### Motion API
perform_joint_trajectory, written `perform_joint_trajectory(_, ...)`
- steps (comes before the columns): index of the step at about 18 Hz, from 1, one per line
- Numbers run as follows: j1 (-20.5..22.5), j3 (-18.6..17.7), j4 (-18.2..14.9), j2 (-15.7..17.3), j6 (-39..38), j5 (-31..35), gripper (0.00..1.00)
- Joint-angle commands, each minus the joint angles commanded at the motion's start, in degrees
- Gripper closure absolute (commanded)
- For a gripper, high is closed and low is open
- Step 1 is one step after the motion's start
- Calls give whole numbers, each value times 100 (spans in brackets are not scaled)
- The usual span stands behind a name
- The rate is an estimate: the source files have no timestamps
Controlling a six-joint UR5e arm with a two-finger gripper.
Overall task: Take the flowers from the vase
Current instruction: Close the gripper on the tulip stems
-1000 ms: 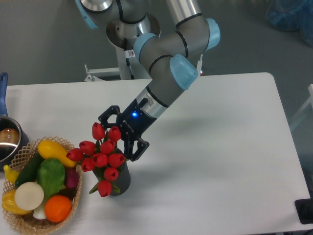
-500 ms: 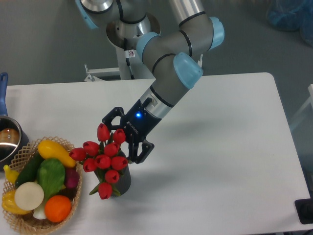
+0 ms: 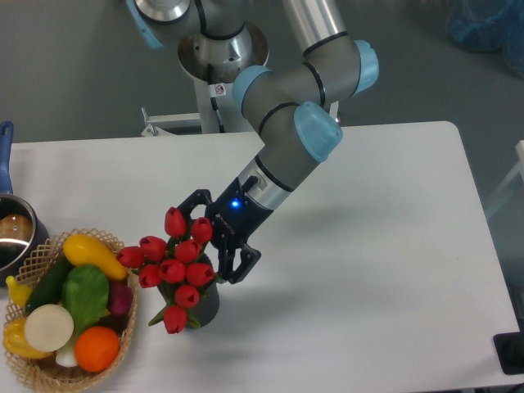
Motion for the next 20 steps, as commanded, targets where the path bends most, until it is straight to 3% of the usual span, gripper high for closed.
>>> perform_joint_trajectory(4, 0, 0, -9, 18, -9, -35, 2)
perform_joint_trajectory(10, 0, -88, 0, 18, -18, -35, 34)
perform_joint_trajectory(20, 0, -88, 0, 44, -18, -88, 55)
